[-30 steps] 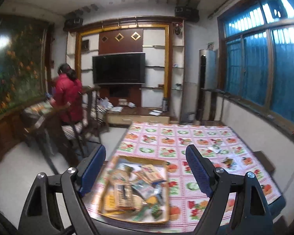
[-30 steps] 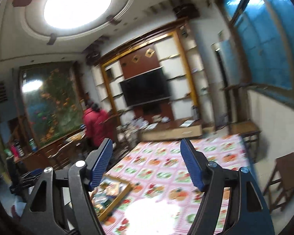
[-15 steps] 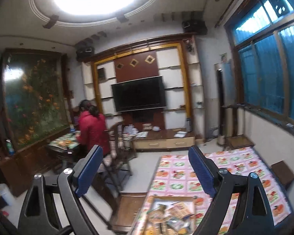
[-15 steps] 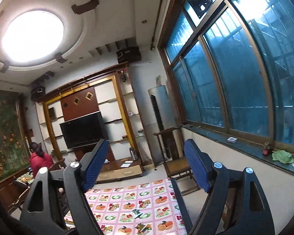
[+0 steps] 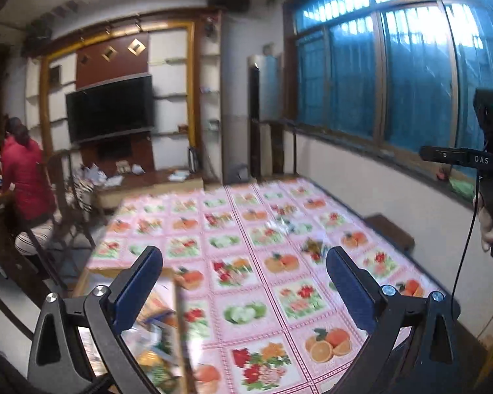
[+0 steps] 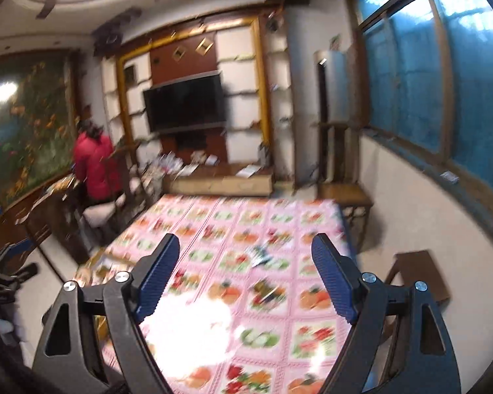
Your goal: Organize snacks
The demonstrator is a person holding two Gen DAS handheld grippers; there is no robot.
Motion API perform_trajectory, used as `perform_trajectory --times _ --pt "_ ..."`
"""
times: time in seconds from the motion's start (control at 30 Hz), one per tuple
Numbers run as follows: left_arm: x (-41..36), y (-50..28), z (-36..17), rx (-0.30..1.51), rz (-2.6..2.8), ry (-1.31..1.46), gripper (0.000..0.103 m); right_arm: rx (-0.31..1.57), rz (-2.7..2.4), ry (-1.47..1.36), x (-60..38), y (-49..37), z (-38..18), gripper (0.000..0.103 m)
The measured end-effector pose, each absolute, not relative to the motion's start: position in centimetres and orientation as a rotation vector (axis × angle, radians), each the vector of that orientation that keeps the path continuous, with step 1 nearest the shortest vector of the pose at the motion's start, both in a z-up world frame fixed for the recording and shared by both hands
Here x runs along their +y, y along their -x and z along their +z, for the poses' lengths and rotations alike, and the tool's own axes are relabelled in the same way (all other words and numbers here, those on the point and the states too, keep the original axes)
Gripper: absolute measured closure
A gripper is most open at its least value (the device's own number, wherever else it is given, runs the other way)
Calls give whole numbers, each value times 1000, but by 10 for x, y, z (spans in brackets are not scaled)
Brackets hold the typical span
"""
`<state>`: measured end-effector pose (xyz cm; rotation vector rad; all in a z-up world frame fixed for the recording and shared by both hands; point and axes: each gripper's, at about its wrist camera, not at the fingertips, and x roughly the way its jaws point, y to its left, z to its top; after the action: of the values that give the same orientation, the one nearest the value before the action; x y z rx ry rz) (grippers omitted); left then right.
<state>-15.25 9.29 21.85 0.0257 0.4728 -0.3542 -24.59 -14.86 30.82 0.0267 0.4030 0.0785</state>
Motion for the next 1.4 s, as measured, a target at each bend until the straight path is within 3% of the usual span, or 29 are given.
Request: perform_trajectory --times 0.23,0.4,0.93,1.2,1.4 --pt "57 95 133 730 -357 44 3 610 222 -30 -102 165 159 20" --pt "56 79 107 803 -273 27 3 718 255 -33 -94 135 95 20" --pt "39 38 54 868 -185 -73 3 851 235 -50 -118 87 52 20" --pt "45 42 54 865 -170 -71 3 894 248 -71 -114 87 38 20" --pt "58 62 72 763 -80 -95 3 886 264 -40 -101 100 43 20"
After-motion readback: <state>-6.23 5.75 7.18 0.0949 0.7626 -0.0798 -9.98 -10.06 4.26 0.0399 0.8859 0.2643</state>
